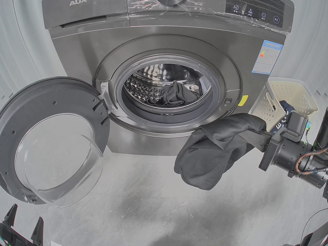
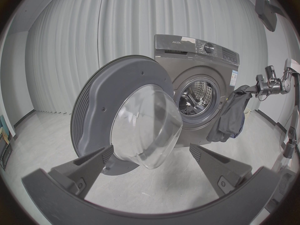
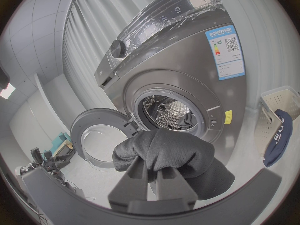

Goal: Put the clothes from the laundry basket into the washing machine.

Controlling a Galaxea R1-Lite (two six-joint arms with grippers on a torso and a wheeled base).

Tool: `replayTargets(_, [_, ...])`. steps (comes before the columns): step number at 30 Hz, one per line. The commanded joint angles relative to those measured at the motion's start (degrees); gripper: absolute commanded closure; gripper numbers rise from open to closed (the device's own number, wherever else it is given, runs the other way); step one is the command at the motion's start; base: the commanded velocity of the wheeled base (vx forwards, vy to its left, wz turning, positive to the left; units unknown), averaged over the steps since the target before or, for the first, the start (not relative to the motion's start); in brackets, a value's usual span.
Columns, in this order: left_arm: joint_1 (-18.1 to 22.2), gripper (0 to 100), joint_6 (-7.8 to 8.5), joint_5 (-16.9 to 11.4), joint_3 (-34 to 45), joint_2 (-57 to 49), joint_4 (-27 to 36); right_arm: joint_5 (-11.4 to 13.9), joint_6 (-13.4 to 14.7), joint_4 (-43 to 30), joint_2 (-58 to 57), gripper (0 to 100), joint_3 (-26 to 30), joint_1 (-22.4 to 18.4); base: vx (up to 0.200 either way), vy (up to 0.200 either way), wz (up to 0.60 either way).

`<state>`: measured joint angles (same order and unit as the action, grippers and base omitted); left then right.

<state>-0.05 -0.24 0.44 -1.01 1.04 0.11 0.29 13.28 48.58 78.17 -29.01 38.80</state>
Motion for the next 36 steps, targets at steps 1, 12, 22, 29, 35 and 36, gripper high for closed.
replayTargets(1, [0.14, 0, 0.95, -0.26, 1.01, -0.77, 0.07, -0.56, 2.02, 0.11, 5.42, 100, -4.21, 4.53, 0.000, 0.000, 0.00])
replayTargets(12, [0.14, 0, 4.37, -2.81, 1.01, -1.04, -0.37, -3.90, 5.53, 10.31, 17.02, 100, -12.73, 6.64, 0.000, 0.000, 0.00])
replayTargets(22, [0.22, 0, 3.06, -2.72, 0.13, -1.04, -1.69, -4.77, 5.53, 12.50, 20.27, 100, -15.46, 6.55, 0.000, 0.000, 0.00])
replayTargets(29, [-0.21, 0, -2.66, -11.07, -14.28, 12.76, -10.31, -4.60, 5.53, 14.09, 20.54, 100, -16.69, 6.99, 0.000, 0.000, 0.00])
replayTargets(35, [-2.59, 0, -4.06, -26.19, -10.33, 28.50, -10.48, -3.54, 5.97, 19.18, 21.33, 100, -14.84, 7.87, 0.000, 0.000, 0.00])
replayTargets(36, [-3.29, 0, -4.15, -28.48, -10.33, 31.13, -10.57, -3.19, 6.24, 21.03, 21.85, 100, -14.49, 8.13, 0.000, 0.000, 0.00])
